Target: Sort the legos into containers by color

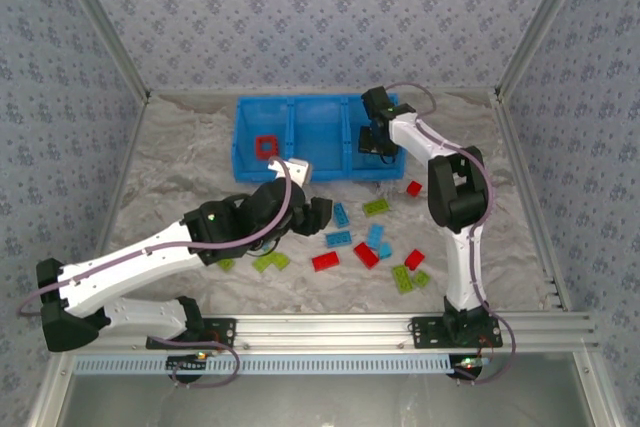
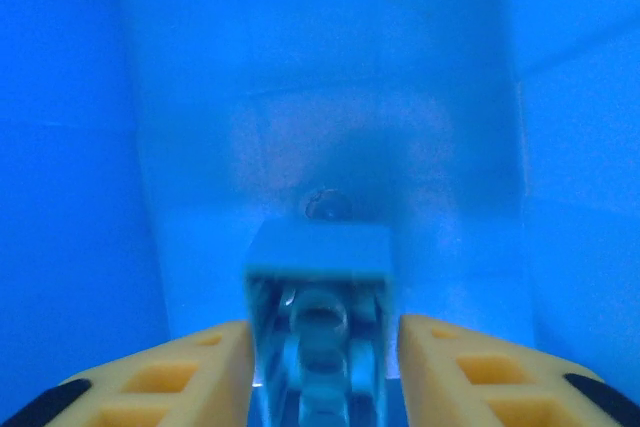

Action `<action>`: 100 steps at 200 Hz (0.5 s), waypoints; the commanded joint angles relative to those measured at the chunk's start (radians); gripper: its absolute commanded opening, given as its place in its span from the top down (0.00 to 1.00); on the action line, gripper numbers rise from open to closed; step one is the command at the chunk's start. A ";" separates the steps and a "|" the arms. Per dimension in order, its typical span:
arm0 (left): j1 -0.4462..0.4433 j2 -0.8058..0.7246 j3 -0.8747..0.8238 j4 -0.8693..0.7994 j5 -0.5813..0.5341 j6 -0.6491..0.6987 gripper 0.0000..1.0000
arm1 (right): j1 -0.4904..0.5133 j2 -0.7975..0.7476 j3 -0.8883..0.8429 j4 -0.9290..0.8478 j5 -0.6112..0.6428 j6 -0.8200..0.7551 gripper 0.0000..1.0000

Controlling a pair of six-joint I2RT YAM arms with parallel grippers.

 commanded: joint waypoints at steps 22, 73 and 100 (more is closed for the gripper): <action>-0.004 -0.047 -0.047 -0.155 -0.090 -0.168 0.29 | 0.007 -0.011 0.052 -0.055 0.005 -0.014 0.46; 0.229 -0.130 -0.208 -0.423 -0.007 -0.529 0.28 | 0.064 -0.256 0.008 -0.026 0.117 -0.049 0.45; 0.420 -0.272 -0.405 -0.330 0.099 -0.598 0.29 | 0.163 -0.544 -0.242 0.195 0.113 -0.129 0.42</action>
